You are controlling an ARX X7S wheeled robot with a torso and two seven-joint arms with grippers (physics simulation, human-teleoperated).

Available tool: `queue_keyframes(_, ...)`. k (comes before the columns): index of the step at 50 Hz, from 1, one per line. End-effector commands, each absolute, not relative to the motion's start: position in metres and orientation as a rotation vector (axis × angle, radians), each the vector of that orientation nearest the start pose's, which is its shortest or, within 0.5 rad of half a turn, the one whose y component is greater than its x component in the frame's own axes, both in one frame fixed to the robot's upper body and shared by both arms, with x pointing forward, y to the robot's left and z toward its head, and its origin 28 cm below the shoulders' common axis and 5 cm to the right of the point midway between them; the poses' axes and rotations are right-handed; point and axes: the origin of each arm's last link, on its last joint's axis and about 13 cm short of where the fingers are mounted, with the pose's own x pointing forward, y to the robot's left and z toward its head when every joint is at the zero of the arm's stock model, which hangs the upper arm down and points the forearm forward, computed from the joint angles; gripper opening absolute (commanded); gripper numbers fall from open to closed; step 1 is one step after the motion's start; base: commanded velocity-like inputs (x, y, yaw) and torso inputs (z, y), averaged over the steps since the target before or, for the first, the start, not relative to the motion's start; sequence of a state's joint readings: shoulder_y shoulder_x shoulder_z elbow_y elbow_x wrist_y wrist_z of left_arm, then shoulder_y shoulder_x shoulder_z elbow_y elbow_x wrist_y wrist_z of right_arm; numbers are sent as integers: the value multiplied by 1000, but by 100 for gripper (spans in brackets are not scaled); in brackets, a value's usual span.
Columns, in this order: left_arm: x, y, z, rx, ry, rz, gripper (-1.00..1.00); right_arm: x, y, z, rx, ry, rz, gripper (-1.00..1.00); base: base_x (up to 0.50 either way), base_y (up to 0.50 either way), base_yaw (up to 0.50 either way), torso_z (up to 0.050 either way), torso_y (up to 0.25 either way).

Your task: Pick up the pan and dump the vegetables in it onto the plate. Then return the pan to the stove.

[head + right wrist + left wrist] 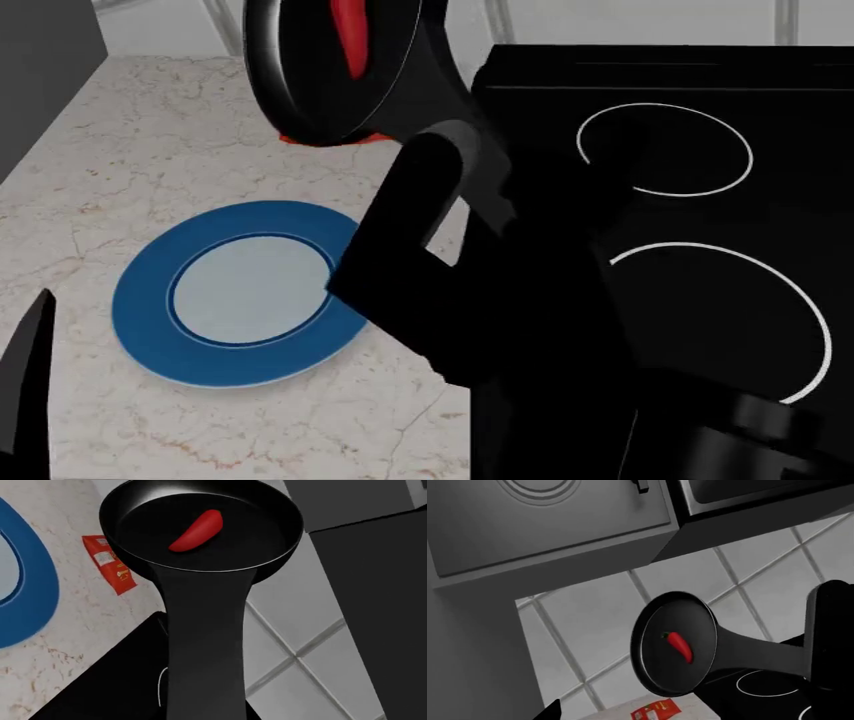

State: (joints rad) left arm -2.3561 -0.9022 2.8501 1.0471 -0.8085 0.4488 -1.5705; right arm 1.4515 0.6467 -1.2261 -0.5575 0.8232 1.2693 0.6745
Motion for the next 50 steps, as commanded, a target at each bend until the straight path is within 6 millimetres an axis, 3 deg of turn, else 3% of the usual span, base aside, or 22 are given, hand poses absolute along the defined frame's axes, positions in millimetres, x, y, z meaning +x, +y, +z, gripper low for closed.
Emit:
queue_keyframes(1, 119, 220, 247, 239, -382, -205, 100, 268, -91, 269, -1165, -246, -19, -100, 0, 0, 0, 0, 10)
queue_keyframes(12, 116, 223, 244, 229, -380, -209, 100, 265, -91, 275, -1215, -306, -79, -100, 0, 0, 0, 0, 0)
queue_keyframes(31, 115, 226, 242, 226, -378, -203, 100, 264, -91, 249, -1191, -237, -22, -100, 0, 0, 0, 1, 1)
queue_keyframes(38, 114, 227, 241, 225, -376, -204, 100, 263, -96, 257, -1203, -237, -75, -100, 0, 0, 0, 0, 0)
queue_keyframes(41, 114, 228, 240, 227, -375, -203, 100, 266, -103, 261, -1253, -194, -191, -100, 0, 0, 0, 0, 3)
queue_keyframes(44, 114, 228, 240, 227, -374, -200, 100, 263, -106, 266, -1089, -178, -120, -100, 0, 0, 0, 0, 0)
queue_keyframes(50, 114, 227, 241, 227, -372, -202, 100, 259, -111, 271, -1051, -188, -122, -100, -52, -250, 0, 0, 0)
